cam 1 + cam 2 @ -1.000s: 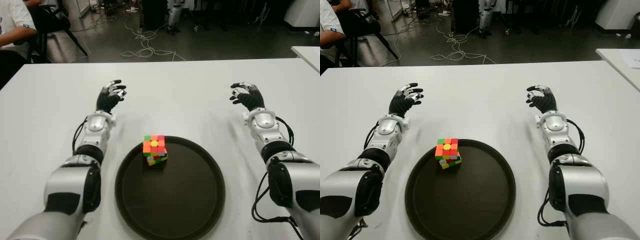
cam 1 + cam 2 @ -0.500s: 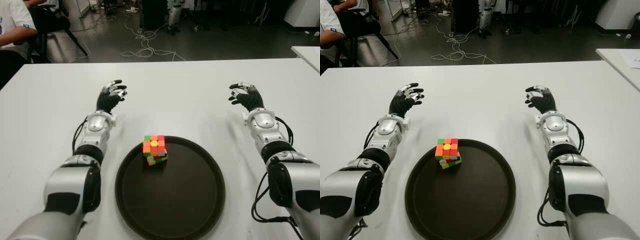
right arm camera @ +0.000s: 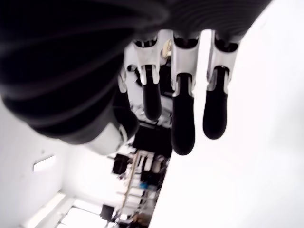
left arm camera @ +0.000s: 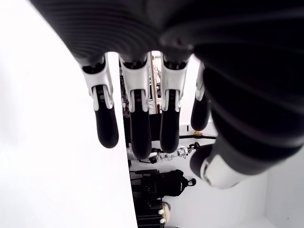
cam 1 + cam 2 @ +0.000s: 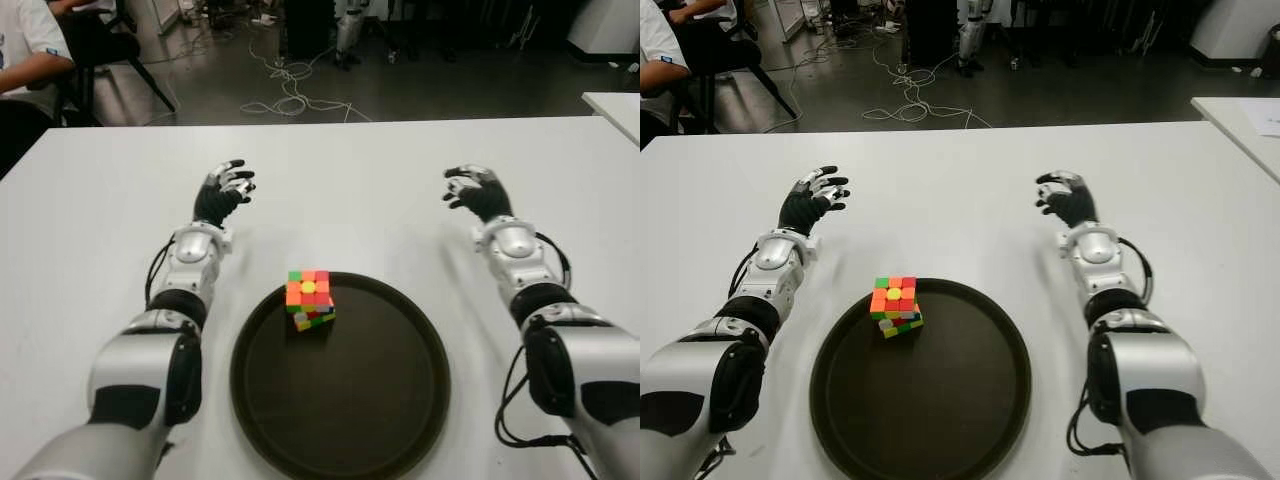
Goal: Pick up the Rubik's Cube and put it in the plate
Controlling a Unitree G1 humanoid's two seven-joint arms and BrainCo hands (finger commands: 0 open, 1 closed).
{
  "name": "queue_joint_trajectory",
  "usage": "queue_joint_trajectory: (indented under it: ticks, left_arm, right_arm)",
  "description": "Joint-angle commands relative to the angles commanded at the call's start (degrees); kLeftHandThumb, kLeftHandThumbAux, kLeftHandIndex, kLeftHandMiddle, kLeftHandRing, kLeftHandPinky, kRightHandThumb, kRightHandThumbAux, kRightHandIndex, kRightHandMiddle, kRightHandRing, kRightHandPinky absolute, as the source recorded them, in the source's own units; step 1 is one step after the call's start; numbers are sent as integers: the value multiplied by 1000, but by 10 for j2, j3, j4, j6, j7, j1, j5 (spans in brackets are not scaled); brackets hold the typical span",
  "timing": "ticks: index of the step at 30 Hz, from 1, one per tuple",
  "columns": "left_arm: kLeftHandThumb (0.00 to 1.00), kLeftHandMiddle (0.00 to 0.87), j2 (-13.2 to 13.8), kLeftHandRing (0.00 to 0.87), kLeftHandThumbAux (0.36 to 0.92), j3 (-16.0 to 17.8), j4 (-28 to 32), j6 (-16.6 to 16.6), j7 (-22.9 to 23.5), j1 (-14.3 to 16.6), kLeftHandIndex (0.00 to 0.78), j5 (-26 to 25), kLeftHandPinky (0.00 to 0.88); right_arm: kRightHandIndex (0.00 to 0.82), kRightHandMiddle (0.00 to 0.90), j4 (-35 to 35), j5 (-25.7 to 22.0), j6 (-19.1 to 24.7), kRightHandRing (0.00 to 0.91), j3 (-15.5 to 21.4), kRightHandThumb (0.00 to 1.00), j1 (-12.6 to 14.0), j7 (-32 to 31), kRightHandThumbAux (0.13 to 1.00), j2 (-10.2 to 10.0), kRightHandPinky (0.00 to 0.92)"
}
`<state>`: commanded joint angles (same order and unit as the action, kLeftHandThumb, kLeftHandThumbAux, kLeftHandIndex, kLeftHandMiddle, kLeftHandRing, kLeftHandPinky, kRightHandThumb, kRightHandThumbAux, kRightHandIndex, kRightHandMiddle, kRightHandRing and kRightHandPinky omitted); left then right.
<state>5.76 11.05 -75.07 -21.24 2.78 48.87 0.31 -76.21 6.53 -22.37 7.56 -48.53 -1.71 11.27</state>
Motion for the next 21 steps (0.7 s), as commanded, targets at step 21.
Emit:
queue_joint_trajectory:
  ticks: [21]
  left_arm:
    - [428, 289, 1, 300, 723, 4, 0, 14, 5, 5, 203, 3, 306]
  right_arm:
    - [421, 484, -2, 2, -4, 517, -4, 695, 0, 3, 717, -1, 560]
